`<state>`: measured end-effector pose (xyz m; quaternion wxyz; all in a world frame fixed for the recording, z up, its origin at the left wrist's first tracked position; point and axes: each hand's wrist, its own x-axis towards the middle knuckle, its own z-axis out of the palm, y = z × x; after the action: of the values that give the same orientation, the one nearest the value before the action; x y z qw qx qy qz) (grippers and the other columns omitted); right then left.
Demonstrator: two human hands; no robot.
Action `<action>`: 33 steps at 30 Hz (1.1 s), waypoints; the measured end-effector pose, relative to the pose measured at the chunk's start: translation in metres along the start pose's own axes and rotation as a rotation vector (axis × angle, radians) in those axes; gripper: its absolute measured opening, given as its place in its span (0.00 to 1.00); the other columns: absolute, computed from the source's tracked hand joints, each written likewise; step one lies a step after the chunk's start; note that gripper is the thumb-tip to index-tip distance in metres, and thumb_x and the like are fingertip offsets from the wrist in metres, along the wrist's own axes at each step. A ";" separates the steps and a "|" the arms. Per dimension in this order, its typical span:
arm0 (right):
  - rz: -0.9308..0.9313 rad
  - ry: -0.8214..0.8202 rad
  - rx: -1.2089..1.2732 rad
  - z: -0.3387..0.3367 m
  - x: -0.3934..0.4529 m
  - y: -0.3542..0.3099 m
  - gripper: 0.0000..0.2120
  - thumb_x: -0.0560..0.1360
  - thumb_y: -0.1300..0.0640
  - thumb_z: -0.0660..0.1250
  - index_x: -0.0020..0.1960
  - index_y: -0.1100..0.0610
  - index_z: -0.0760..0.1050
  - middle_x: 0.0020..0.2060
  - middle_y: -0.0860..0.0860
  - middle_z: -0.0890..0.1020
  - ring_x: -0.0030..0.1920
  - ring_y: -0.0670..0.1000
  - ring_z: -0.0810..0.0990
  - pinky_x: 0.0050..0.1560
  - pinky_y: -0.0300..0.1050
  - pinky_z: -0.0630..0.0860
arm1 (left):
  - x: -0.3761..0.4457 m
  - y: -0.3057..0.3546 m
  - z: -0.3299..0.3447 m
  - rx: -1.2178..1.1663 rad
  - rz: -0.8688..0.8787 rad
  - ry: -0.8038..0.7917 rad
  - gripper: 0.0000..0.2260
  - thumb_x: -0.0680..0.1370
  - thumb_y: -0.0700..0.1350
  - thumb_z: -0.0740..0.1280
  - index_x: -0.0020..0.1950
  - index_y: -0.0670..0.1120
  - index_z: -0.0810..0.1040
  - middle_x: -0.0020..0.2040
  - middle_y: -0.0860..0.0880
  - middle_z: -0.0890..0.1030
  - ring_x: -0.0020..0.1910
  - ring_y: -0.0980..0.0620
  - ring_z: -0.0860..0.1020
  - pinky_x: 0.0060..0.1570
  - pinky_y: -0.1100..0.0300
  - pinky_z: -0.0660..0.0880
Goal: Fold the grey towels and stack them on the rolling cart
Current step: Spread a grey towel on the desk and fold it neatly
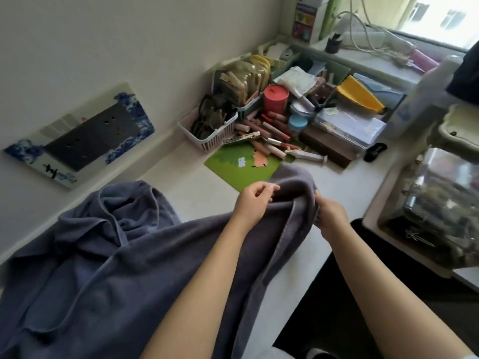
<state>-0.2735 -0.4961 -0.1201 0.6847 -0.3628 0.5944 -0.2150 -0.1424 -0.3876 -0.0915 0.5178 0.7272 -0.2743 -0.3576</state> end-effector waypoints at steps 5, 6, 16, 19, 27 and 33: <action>-0.121 0.139 -0.219 -0.023 0.026 0.021 0.18 0.76 0.47 0.58 0.59 0.57 0.71 0.48 0.55 0.76 0.50 0.55 0.76 0.57 0.53 0.76 | 0.024 -0.024 0.020 0.375 -0.035 0.094 0.13 0.78 0.38 0.60 0.60 0.45 0.77 0.61 0.45 0.74 0.58 0.50 0.74 0.62 0.62 0.67; -0.213 0.131 -0.326 -0.021 0.026 0.020 0.20 0.75 0.44 0.61 0.63 0.54 0.70 0.55 0.55 0.76 0.55 0.55 0.76 0.61 0.56 0.73 | 0.029 -0.027 0.024 0.442 -0.061 0.057 0.14 0.78 0.39 0.59 0.63 0.45 0.75 0.64 0.44 0.73 0.62 0.48 0.73 0.64 0.61 0.66; -0.620 0.004 -1.052 0.024 0.056 0.010 0.15 0.70 0.42 0.69 0.55 0.45 0.80 0.55 0.46 0.76 0.60 0.54 0.65 0.59 0.47 0.56 | 0.057 -0.039 0.019 0.515 -0.335 0.204 0.21 0.77 0.45 0.66 0.69 0.45 0.69 0.69 0.43 0.67 0.64 0.43 0.71 0.63 0.56 0.66; -0.490 -0.012 -0.730 0.022 0.062 0.005 0.07 0.72 0.46 0.68 0.42 0.48 0.81 0.42 0.47 0.81 0.53 0.53 0.74 0.55 0.49 0.66 | 0.061 -0.043 0.018 0.552 -0.404 0.139 0.22 0.73 0.49 0.71 0.64 0.45 0.71 0.63 0.44 0.74 0.59 0.43 0.75 0.56 0.56 0.70; -0.281 0.008 0.078 -0.014 0.053 -0.041 0.06 0.79 0.55 0.61 0.45 0.54 0.74 0.40 0.51 0.79 0.44 0.50 0.78 0.47 0.44 0.76 | 0.078 0.005 -0.032 0.485 -0.128 0.429 0.07 0.69 0.52 0.73 0.40 0.52 0.77 0.48 0.49 0.82 0.49 0.46 0.78 0.50 0.54 0.76; -0.307 0.211 -0.005 -0.021 0.043 -0.045 0.04 0.80 0.57 0.55 0.50 0.56 0.67 0.43 0.50 0.76 0.47 0.52 0.75 0.42 0.42 0.72 | 0.096 0.035 -0.006 0.686 0.255 0.288 0.07 0.71 0.47 0.72 0.44 0.46 0.77 0.49 0.47 0.80 0.52 0.47 0.77 0.57 0.55 0.69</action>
<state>-0.2790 -0.5612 -0.1154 0.5768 -0.4263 0.6010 -0.3527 -0.0817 -0.4695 -0.0803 0.3181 0.8608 -0.3906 -0.0725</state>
